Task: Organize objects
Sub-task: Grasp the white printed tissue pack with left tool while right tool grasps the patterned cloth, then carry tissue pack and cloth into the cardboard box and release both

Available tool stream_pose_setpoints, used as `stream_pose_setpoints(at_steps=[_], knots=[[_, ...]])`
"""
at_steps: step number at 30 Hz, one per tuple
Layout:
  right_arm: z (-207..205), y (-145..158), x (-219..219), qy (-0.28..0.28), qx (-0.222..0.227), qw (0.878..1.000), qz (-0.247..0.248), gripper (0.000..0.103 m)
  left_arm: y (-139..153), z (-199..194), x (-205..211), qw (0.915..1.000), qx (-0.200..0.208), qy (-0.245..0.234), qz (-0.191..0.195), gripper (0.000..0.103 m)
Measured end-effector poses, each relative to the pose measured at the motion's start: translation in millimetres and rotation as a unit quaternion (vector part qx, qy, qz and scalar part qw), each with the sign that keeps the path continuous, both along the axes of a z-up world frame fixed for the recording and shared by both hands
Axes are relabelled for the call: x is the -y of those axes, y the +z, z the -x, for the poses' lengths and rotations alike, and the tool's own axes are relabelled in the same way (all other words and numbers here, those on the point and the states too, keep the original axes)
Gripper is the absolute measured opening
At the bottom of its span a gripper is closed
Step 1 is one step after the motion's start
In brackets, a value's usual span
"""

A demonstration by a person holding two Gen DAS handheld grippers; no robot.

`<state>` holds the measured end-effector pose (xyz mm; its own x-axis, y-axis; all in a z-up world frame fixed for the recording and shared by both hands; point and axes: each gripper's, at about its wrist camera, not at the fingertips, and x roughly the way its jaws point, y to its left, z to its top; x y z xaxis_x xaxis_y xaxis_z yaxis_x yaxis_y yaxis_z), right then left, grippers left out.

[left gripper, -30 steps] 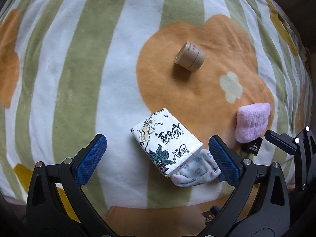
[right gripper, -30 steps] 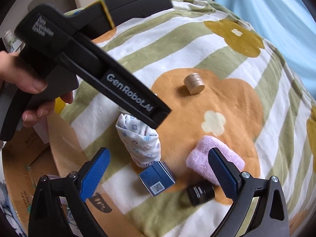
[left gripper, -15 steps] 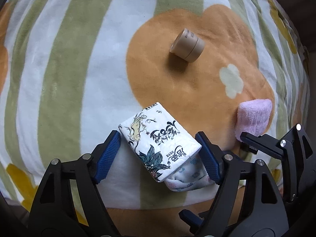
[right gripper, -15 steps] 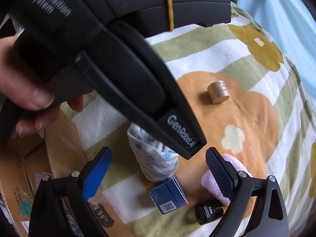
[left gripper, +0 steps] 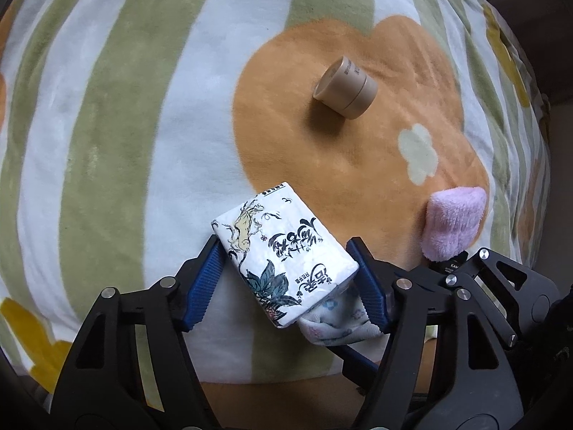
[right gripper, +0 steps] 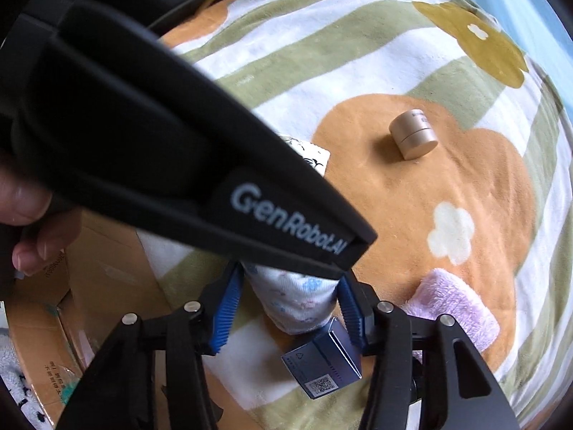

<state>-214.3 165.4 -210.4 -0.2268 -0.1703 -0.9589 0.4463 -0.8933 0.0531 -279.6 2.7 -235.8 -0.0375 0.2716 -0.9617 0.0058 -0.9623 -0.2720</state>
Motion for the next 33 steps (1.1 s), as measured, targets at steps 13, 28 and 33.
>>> stream_pose_setpoints(at_steps=[13,28,33], knots=[[-1.6,9.5,-0.1,-0.012,-0.014,1.000,0.007,0.041,21.0,-7.4,2.4,0.9998,-0.021,0.007,-0.003,0.066],[-22.5,65.1,5.4,-0.024,-0.056,0.998,-0.002,0.041,104.0,-21.0,28.3,0.9966,-0.082,0.009,0.001,0.066],[-60.6,90.4,17.2,-0.035,-0.079,0.996,-0.006,0.041,143.7,-48.7,32.5,0.9940,-0.110,0.002,0.003,0.066]])
